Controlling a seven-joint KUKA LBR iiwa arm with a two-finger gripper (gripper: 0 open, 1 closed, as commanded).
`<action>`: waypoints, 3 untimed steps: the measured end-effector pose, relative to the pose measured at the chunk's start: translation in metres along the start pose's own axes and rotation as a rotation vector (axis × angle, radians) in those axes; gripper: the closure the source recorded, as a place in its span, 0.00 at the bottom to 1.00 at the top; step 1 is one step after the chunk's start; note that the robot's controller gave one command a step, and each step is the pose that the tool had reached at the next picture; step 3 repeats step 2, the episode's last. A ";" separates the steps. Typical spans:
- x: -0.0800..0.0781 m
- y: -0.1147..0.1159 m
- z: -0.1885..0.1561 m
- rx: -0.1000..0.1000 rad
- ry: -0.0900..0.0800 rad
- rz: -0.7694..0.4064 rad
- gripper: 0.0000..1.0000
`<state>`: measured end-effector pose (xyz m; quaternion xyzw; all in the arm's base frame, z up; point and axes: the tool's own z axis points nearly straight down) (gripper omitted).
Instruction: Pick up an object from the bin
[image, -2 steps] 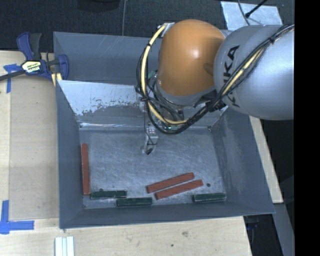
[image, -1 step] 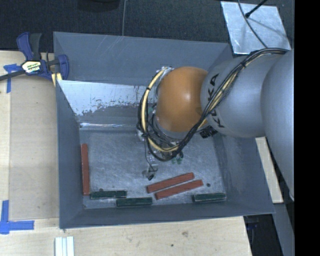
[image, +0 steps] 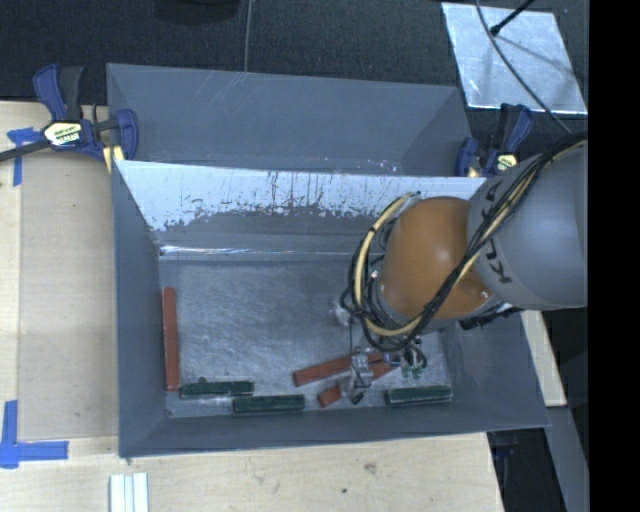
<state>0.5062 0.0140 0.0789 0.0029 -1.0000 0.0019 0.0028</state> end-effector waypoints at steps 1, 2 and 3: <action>-0.003 0.005 -0.002 -0.004 -0.007 -0.007 1.00; 0.003 0.038 -0.142 -0.005 -0.017 -0.037 1.00; 0.003 0.038 -0.142 -0.005 -0.017 -0.037 1.00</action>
Offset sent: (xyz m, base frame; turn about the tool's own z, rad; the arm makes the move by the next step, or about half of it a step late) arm 0.0000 0.0000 0.0000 0.0000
